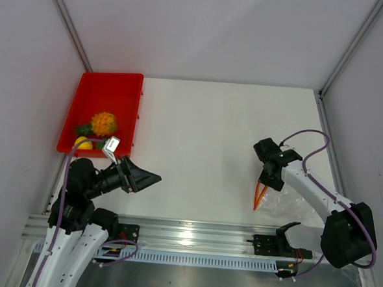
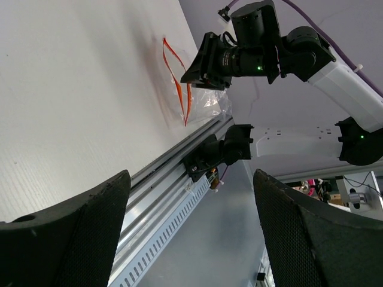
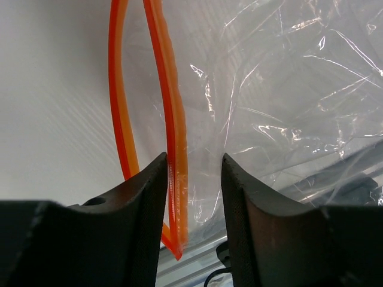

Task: Place the food in the zip-top bag and seal the zipper
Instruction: Pick up the zipper food storage bag at the center of the board.

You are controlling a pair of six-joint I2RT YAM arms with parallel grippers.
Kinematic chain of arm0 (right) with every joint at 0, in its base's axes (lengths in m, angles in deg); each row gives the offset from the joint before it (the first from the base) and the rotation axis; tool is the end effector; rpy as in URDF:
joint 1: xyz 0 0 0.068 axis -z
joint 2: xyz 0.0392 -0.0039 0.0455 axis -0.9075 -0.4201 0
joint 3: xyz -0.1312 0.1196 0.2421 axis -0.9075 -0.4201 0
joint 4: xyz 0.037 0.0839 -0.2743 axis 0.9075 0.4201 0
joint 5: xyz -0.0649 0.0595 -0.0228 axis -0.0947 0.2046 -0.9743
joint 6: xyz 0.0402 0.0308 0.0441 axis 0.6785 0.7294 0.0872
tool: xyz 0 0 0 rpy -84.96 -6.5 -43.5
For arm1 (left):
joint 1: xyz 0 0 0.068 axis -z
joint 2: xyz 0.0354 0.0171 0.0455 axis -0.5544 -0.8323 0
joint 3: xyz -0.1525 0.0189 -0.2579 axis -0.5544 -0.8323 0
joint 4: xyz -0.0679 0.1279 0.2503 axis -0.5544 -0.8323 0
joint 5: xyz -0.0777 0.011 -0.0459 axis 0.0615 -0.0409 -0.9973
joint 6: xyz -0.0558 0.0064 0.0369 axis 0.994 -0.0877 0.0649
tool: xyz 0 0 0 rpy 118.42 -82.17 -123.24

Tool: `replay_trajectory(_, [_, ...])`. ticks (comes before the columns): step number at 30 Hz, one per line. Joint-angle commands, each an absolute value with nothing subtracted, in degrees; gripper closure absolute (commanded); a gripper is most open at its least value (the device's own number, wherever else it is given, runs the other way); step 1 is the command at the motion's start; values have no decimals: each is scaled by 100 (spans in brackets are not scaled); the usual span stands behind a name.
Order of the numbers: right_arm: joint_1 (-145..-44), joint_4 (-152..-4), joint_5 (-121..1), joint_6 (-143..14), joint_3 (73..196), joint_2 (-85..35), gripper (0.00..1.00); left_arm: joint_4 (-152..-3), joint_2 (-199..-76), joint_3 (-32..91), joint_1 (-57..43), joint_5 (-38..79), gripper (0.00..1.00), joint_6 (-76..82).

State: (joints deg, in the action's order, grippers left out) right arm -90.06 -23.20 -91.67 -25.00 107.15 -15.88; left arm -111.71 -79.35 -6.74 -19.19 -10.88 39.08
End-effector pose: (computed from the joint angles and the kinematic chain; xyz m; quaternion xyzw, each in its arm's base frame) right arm 0.2169 0.0763 0.2163 0.2024 0.9514 -0.1143 0.2019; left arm 0.0828 -0.0566 0.3180 -0.0134 0.7684 -0.5287 0.3604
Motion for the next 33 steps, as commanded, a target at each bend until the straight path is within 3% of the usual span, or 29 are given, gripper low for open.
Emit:
replay_trajectory(1, [-8985,-2443,-9150,-2485,10667,-1498,58,-10859,-8050,-709,-1960,-1416,16,3915])
replay_trajectory(3, [-8986,-2478,-9106,-2502,10649,-1550,64,-10815,-8086,-709,-1952,-1451,18,3924])
replay_trajectory(9, [-9012,-2689,-8922,-2599,10544,-1603,100,-10684,-8147,-718,-1952,-1530,24,3932])
replay_trajectory(14, [-9161,-2830,-8807,-2749,10622,-1367,100,-10525,-8226,-736,-1952,-1635,30,3880])
replay_trajectory(20, [-10311,-2909,-8869,-2802,11245,-848,100,-9630,-8516,-982,-1610,-1628,41,4204])
replay_trajectory(25, [-11242,-3050,-8754,-2661,11572,-803,100,-9479,-9385,-587,-250,-740,42,4047])
replay_trajectory(33, [-12342,-3217,-9079,-2275,11616,-856,100,-8917,-10527,-226,605,-54,42,4205])
